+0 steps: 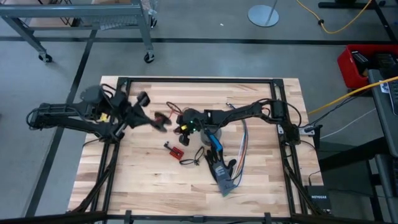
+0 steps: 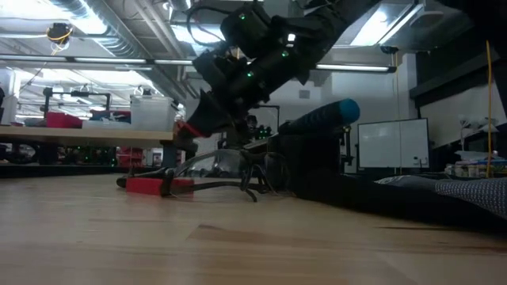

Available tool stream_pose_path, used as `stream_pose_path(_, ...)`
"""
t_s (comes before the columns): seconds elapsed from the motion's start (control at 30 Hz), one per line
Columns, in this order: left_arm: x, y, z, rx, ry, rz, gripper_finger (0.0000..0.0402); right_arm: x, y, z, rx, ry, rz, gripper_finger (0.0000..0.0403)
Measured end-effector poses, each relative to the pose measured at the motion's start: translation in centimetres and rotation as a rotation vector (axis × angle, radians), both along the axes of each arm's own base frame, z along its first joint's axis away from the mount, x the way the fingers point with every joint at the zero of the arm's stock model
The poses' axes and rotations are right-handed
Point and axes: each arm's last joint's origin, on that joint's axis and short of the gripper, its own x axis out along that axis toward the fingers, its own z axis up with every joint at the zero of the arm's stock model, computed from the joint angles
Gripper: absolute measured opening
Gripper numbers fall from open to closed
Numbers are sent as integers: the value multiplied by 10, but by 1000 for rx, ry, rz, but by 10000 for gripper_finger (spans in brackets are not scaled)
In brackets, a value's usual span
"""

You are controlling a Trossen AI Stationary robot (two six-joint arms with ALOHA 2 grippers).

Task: Coil cords
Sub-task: Uncoil the red wire from the spool

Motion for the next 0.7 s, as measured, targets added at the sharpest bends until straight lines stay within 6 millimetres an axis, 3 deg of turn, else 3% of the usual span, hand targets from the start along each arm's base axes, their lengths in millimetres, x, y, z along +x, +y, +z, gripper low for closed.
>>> stream_pose_path(0.7, -3, -14, -52, -32, 584, -156, 0, 9, -77, 46, 62, -148, -29, 6)
